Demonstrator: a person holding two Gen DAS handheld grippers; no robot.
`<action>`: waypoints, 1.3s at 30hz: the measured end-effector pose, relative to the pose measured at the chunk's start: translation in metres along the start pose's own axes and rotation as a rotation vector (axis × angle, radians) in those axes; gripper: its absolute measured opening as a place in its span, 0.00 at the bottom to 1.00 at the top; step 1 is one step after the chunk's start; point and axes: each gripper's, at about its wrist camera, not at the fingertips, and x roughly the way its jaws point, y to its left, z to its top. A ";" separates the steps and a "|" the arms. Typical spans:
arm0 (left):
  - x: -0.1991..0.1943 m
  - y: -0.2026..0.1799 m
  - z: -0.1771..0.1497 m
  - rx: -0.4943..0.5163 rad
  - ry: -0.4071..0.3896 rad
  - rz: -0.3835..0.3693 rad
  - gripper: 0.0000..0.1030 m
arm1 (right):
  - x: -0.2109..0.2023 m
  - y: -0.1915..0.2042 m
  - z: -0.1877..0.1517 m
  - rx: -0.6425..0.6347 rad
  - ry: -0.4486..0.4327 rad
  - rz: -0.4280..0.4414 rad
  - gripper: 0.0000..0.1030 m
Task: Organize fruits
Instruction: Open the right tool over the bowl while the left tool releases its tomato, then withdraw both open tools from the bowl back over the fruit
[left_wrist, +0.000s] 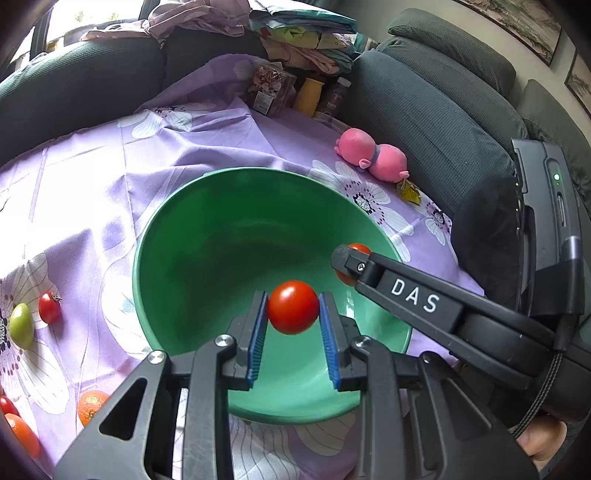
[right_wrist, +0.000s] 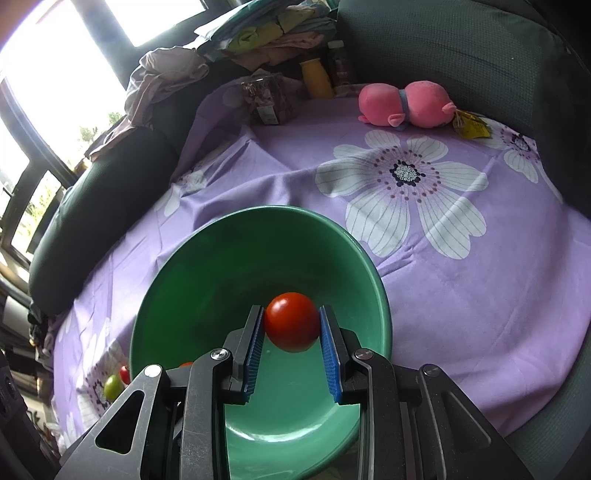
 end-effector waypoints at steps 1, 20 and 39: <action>0.001 0.000 0.000 0.000 0.005 0.002 0.27 | 0.000 0.000 0.000 0.001 0.001 0.001 0.28; -0.032 0.012 -0.004 -0.004 -0.060 0.063 0.52 | -0.009 0.015 -0.001 -0.059 -0.042 0.062 0.34; -0.108 0.166 -0.093 -0.362 -0.076 0.528 0.63 | 0.003 0.184 -0.085 -0.574 0.093 0.273 0.47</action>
